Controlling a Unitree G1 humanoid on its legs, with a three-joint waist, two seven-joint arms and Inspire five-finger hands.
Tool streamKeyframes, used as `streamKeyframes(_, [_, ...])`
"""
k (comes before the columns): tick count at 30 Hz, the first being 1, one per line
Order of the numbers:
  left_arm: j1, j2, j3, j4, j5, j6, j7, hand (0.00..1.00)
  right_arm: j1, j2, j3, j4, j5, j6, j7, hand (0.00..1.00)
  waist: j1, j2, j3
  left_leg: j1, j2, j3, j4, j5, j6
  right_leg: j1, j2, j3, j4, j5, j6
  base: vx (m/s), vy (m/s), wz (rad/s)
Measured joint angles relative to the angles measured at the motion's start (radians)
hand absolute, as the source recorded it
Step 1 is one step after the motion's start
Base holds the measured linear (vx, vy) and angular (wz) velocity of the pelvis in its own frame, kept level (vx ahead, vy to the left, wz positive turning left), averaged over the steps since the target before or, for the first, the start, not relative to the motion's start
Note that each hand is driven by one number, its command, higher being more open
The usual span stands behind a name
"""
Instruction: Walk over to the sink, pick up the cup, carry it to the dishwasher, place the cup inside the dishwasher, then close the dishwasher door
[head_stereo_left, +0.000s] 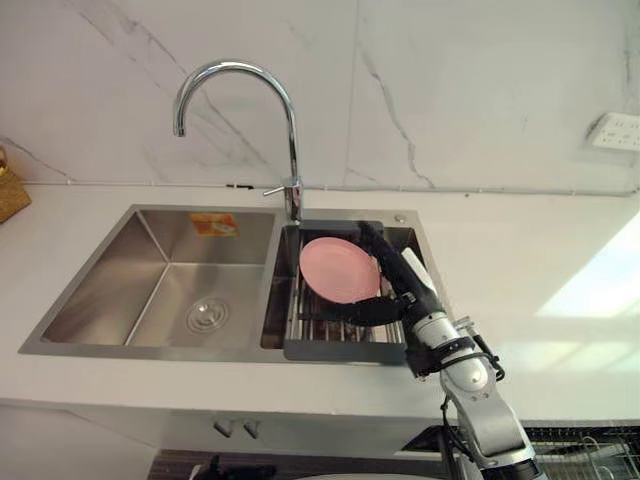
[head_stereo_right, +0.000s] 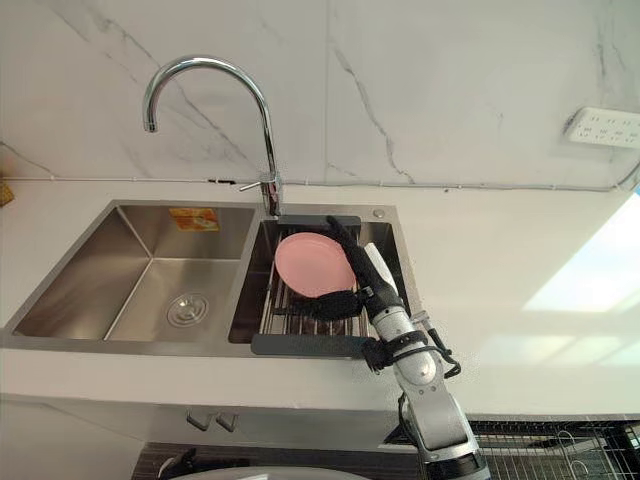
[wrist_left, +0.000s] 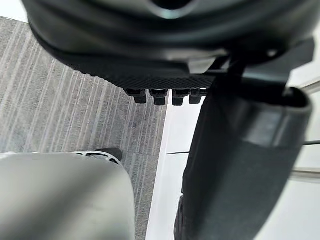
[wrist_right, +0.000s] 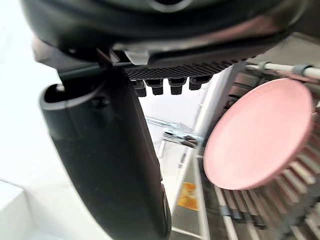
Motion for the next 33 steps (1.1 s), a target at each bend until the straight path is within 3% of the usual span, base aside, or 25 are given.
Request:
streamKeyframes(10, [0.017, -0.003, 0.0, -0.019, 0.0, 0.008, 0.013, 1.0, -0.009, 0.012, 0.082, -0.025, -0.246, 0.001, -0.127, 1.0, 0.024, 0.002, 0.014, 0.0, -0.01, -0.014, -0.023, 0.012, 0.005, 0.0, -0.01, -0.023, 0.007, -0.008, 0.01, 0.0, 0.013, 0.07])
streamKeyframes(25, [0.001, 0.001, -0.022, -0.019, -0.001, 0.037, 0.047, 1.0, -0.089, 0.01, 0.272, 0.051, -0.566, 0.215, -0.129, 1.0, 0.028, -0.003, 0.011, 0.001, -0.02, -0.005, -0.036, 0.025, 0.011, 0.015, -0.026, -0.047, 0.01, -0.014, 0.019, 0.01, 0.009, 0.07])
streamKeyframes(33, [-0.008, 0.002, -0.028, -0.019, -0.001, 0.057, 0.067, 1.0, -0.101, 0.01, 0.285, 0.081, -0.608, 0.267, -0.13, 1.0, 0.028, -0.005, 0.008, 0.003, -0.02, -0.005, -0.045, 0.032, 0.013, 0.014, -0.025, -0.047, 0.01, -0.014, 0.019, 0.0, 0.0, 0.0])
